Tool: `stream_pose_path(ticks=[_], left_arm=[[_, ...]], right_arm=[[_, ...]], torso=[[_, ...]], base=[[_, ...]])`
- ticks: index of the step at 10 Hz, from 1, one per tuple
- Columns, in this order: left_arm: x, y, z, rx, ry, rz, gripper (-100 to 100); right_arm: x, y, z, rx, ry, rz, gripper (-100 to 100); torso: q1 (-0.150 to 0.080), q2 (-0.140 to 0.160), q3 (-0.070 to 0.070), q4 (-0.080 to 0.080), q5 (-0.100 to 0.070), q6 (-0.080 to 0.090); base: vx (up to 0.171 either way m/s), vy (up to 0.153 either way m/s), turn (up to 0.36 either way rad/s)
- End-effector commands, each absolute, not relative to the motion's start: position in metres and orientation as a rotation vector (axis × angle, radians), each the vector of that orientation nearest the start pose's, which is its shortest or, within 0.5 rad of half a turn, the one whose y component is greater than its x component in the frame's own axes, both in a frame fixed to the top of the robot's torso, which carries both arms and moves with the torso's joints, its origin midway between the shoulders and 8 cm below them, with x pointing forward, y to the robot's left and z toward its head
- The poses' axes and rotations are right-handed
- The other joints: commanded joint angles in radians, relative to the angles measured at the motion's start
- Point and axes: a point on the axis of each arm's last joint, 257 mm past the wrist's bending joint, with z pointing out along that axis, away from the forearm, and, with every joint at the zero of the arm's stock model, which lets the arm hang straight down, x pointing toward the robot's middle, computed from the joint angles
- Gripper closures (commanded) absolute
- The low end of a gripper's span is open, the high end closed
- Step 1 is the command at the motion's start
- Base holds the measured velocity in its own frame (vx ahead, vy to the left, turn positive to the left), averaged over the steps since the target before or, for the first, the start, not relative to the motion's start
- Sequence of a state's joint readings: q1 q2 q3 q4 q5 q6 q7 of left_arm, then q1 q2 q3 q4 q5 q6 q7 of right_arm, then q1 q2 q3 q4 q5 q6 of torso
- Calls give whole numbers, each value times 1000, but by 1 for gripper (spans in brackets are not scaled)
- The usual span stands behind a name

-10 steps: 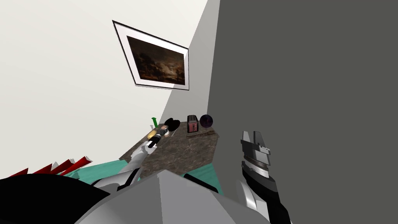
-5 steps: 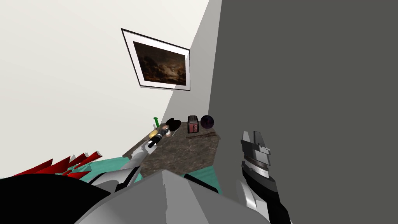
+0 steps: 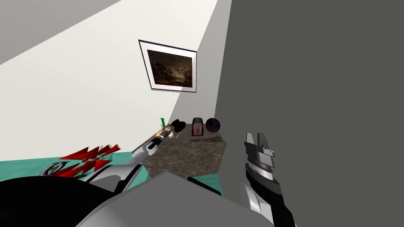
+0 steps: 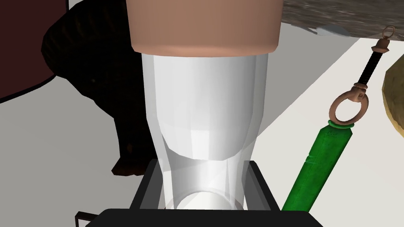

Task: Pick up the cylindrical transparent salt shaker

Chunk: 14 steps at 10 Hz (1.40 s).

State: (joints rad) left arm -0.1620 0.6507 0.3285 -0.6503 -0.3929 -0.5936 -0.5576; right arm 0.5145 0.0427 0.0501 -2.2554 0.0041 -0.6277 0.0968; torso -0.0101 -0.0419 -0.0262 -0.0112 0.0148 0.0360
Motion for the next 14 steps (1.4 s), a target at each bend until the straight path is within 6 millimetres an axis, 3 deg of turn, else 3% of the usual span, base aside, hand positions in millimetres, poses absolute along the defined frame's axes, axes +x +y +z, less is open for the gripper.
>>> stream_pose_path(ticks=[1,3,4,6,7,9,10,14], left_arm=[[473,608,-282,-313,1626,51,100],[473,617,-267,-258,1615,72,100],[476,610,-268,-252,1614,50,100],[468,618,-277,-303,1620,48,100],[470,625,-259,-231,1609,77,100],[460,631,-272,-276,1623,70,100],[458,645,-254,-206,1616,117,100],[450,650,-263,-247,1621,109,100]], right_arm=[[327,-266,33,586,536,1270,0],[327,-266,33,586,536,1270,0],[327,-266,33,586,537,1269,0],[327,-266,33,586,536,1270,0],[327,-266,33,586,536,1270,0],[327,-266,33,586,536,1270,0],[327,-266,33,586,536,1270,0],[327,-266,33,586,536,1270,0]], torso=[[0,0,0,0,0,0],[3,3,1,0,3,3],[0,2,1,0,1,-2],[0,1,0,0,2,3],[3,1,1,0,2,3],[-1,1,0,0,1,0],[1,1,0,0,1,2],[2,2,1,0,0,3]], base=[[30,-44,38],[31,-39,153],[73,-94,223],[31,-30,-40],[82,-62,324],[57,-65,121],[78,-95,295],[29,-37,38]])
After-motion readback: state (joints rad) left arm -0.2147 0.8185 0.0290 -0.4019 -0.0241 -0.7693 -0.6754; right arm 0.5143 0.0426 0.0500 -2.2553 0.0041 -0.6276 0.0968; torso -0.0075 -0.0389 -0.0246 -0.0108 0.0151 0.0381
